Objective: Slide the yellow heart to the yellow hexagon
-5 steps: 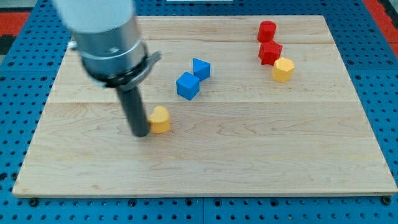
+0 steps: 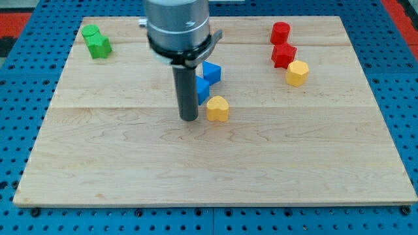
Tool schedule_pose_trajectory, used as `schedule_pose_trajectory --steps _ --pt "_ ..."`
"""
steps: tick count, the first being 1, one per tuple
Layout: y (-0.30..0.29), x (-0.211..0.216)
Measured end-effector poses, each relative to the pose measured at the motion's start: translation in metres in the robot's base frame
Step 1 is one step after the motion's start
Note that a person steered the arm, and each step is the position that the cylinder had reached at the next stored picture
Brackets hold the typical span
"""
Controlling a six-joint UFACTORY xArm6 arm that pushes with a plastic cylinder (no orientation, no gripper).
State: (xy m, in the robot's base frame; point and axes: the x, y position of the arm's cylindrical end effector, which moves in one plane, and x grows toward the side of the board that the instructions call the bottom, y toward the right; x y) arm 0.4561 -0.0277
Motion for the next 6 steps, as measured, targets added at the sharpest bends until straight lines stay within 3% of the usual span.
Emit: schedule_pose_trajectory --steps 3,6 --pt "0.141 -0.001" --pt "0.168 -0.011"
